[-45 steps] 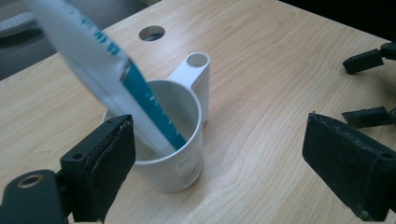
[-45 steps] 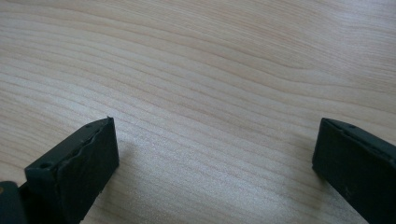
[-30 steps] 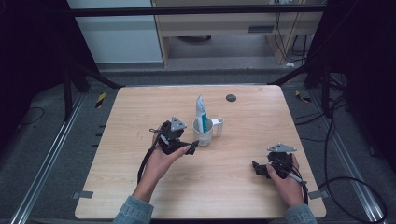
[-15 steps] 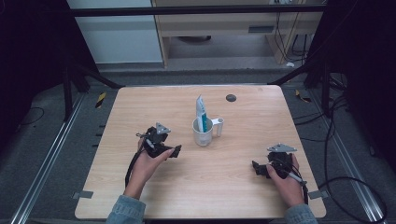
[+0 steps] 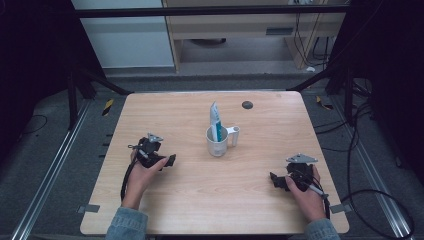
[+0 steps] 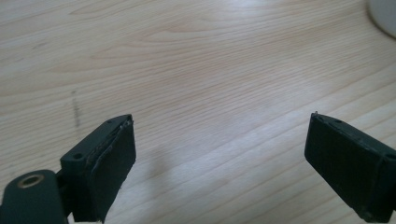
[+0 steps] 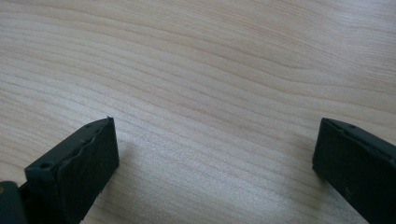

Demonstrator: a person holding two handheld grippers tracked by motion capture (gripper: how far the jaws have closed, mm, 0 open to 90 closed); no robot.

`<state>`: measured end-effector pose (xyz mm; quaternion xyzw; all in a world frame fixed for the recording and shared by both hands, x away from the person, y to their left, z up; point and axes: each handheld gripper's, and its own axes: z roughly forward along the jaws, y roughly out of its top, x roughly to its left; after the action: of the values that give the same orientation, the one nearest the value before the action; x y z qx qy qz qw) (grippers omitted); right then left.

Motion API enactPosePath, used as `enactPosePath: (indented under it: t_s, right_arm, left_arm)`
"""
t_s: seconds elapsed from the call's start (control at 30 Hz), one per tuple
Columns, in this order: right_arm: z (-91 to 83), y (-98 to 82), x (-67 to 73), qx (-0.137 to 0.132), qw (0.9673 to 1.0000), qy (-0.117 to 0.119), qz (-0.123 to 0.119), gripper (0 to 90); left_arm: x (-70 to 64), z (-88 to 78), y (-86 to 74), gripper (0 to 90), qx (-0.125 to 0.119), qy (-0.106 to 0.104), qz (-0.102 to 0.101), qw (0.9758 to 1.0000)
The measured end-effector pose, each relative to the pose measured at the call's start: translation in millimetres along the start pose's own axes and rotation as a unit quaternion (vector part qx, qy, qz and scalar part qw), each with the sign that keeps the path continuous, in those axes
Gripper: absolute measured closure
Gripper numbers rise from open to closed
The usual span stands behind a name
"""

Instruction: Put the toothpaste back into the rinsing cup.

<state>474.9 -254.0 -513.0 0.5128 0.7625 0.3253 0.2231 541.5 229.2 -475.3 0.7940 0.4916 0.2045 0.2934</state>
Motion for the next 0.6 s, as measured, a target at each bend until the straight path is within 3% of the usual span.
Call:
enactPosePath:
  t_s: [0.2,0.43,0.6]
  right_arm:
    - [0.0,0.0,0.0,0.0,1.0,0.0,0.0,0.6]
    - [0.0,0.0,-0.1,0.0,1.0,0.0,0.0,0.6]
    - [0.0,0.0,0.0,0.0,1.0,0.0,0.0,0.6]
  left_arm:
    - [17.3,-1.3,-7.5,8.4,-0.001,0.016,-0.015,0.9998]
    - [30.1,1.9,-15.9,8.7,-0.006,0.04,-0.006,0.9992]
    - [34.5,8.9,-22.3,7.8,0.003,0.039,0.0,0.9992]
